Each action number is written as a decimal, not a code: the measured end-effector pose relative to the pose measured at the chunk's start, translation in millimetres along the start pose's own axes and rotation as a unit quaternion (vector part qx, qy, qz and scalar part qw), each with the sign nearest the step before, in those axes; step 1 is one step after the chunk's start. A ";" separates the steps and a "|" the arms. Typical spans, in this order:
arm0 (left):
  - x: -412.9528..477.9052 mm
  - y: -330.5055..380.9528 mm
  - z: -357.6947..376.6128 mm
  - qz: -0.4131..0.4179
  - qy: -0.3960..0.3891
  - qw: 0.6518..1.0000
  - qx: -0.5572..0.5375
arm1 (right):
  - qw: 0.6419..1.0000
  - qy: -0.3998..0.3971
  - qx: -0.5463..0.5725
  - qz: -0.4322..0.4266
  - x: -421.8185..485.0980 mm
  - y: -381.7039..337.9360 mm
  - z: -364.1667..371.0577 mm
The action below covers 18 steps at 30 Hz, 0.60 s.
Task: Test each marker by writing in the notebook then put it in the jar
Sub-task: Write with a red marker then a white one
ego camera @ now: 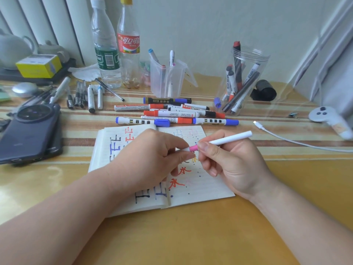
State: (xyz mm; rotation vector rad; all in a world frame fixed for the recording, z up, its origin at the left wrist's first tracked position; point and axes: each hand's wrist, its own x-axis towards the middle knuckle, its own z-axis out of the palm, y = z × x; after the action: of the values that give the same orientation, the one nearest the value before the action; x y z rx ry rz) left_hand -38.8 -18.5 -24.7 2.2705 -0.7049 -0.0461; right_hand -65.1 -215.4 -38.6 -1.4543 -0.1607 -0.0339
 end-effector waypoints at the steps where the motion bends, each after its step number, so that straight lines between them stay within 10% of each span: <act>1: 0.1 -0.5 -0.4 -0.001 -0.002 1.000 -0.001 | 1.000 -0.003 -0.002 0.001 0.1 0.7 1.0; 7: 11.3 -3.4 -4.4 -0.004 0.018 1.000 0.014 | 0.995 0.062 0.047 -0.060 4.3 -8.5 5.2; 18: 20.6 -25.1 -2.9 -0.041 0.084 0.995 0.029 | 0.925 0.233 -0.190 -0.233 78.7 -73.4 -6.4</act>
State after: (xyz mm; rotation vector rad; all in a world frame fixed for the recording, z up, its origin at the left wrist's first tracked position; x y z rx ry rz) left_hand -8.7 -12.6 -35.9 2.3247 -0.5313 0.1274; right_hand 4.5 -224.5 43.2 -1.7201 -0.1086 -0.8348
